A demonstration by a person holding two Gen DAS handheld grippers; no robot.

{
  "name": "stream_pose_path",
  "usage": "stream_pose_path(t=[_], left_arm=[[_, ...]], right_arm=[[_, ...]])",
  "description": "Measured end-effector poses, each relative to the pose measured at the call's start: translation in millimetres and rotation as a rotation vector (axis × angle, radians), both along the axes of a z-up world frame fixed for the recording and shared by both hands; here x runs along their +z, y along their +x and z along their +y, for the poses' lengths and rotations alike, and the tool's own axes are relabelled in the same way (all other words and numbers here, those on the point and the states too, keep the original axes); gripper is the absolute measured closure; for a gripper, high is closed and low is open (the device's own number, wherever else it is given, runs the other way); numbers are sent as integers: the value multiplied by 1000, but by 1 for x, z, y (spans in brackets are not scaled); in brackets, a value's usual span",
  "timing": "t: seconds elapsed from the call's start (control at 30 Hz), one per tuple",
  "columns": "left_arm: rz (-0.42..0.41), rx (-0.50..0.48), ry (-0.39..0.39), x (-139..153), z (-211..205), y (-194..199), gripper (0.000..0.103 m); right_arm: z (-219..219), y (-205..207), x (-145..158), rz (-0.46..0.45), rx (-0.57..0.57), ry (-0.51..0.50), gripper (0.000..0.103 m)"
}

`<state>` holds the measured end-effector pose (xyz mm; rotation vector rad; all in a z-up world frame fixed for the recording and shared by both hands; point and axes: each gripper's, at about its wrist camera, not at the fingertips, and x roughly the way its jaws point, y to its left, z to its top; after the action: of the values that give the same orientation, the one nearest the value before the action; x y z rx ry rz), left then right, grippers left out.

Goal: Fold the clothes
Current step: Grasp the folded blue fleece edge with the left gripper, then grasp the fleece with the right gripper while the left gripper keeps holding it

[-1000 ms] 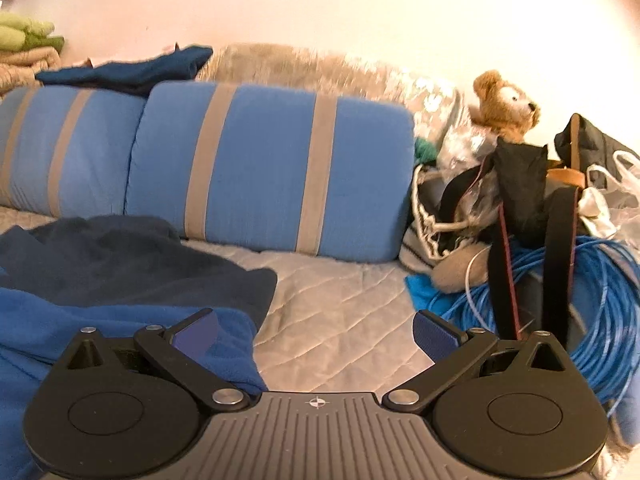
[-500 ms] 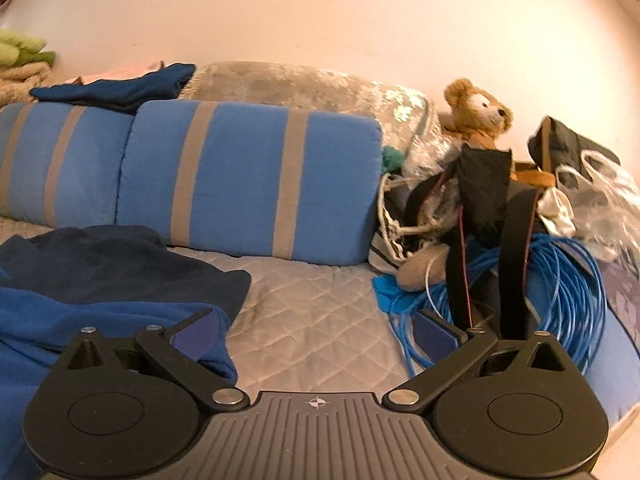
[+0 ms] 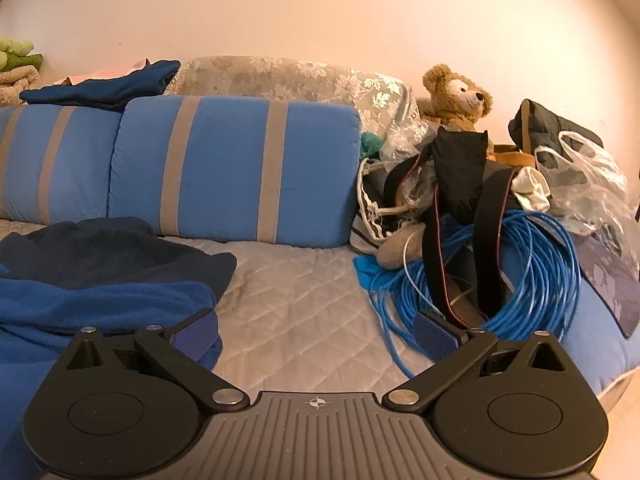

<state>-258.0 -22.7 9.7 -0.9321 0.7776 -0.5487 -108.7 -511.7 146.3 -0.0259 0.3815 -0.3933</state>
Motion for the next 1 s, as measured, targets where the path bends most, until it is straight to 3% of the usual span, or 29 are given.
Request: stream_pose_path(t=[0.23,0.43,0.63,0.8,1.0], left_arm=[[25,103,184,26,6,19,88],[42,132,319,46,7,38,88],[105,144,274,34,2,46,88],[103,169,248,29,-1,44,88],[129,185,192,17,-1,45,88]], right_arm=[[-10,-15,-10,42,62,118,0],[-22,-33,-28,98,221,343,0],[-22,-50,-57,196,391,546,0],[-27,-70,-88,257,474,759,1],[-26,-83,-132,275,548,1071,14]])
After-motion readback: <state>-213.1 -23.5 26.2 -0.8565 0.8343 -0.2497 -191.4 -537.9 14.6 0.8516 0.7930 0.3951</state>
